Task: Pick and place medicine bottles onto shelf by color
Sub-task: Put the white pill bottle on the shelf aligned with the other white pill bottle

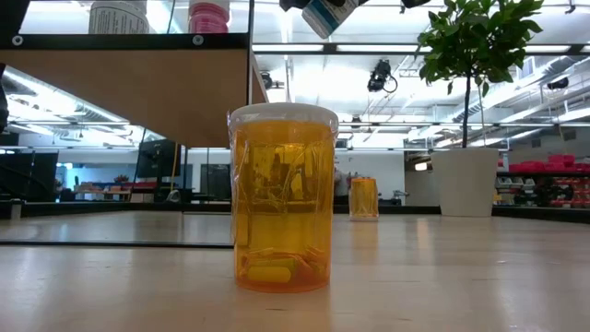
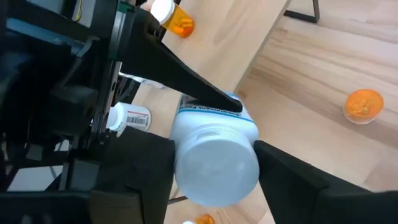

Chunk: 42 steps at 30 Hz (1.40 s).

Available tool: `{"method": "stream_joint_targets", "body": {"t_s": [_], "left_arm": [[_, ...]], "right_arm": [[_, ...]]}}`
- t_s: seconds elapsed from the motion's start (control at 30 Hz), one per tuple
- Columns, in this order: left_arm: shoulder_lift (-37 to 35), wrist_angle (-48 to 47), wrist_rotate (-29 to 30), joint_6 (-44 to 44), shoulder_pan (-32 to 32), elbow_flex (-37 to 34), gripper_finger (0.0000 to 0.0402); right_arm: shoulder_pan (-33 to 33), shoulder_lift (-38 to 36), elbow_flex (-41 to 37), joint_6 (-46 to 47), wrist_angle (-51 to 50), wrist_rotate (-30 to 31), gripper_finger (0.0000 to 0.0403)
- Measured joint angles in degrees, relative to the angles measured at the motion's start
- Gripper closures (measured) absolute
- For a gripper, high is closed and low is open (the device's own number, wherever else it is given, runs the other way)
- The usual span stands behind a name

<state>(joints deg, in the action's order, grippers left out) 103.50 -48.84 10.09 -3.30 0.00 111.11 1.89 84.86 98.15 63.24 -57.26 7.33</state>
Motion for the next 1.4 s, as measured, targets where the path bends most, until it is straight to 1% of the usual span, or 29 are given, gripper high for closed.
{"method": "stream_joint_targets", "body": {"t_s": [0.1, 0.23, 0.37, 0.43, 0.6, 0.73, 0.9, 1.0, 1.07, 1.2, 1.27, 1.4], "left_arm": [[0.0, 0.1, -0.1, 3.7, 0.6, 0.0, 0.0203], [0.0, 0.2, -0.2, 8.0, 2.1, 0.0, 0.0218], [-0.1, 0.2, 0.2, 11.7, 3.0, 0.0, 0.0226], [-0.2, 0.2, 0.4, 13.1, 3.2, 0.0, 0.0225], [-2.1, -0.3, 3.5, 13.3, 3.0, 0.0, 0.0226], [-5.2, -0.4, 3.8, 12.5, 2.8, 0.0, 0.0232], [-8.4, 1.9, 5.8, 10.6, 2.0, -1.1, 0.023], [-12.4, 6.9, 5.7, 11.8, 2.0, -7.7, 0.0232], [-16.6, 12.1, 5.6, 13.3, 2.0, -15.0, 0.0234], [-27.9, 27.1, 4.6, 16.2, 2.0, -30.9, 0.0229], [-33.4, 33.9, 4.7, 16.5, 1.6, -37.8, 0.0227], [-41.7, 41.9, 4.5, 16.2, 0.9, -47.7, 0.023]], "right_arm": [[0.2, 0.0, 0.0, -0.6, 0.0, 0.1, 0.0166], [0.1, -0.4, 0.0, -1.5, -0.2, 0.2, 0.015], [0.2, -2.0, 0.0, -2.0, -0.2, 0.6, 0.0138], [0.2, -3.2, 0.0, -2.2, -0.6, 1.8, 0.0133], [0.1, -5.8, 0.0, -2.0, -4.3, 6.4, 0.013], [0.1, -6.6, 0.0, -2.6, -5.3, 8.8, 0.013], [0.0, -6.7, 0.0, -4.3, -5.2, 10.8, 0.013], [0.0, -6.7, 0.0, -5.0, -5.2, 10.8, 0.013], [0.0, -6.7, 0.0, -5.7, -5.0, 10.8, 0.013], [0.3, -6.7, 0.0, -8.0, -4.3, 10.9, 0.013], [0.3, -6.7, 0.0, -9.1, -4.0, 11.1, 0.013], [0.2, -6.7, 0.0, -11.8, -0.9, 12.8, 0.013]]}}
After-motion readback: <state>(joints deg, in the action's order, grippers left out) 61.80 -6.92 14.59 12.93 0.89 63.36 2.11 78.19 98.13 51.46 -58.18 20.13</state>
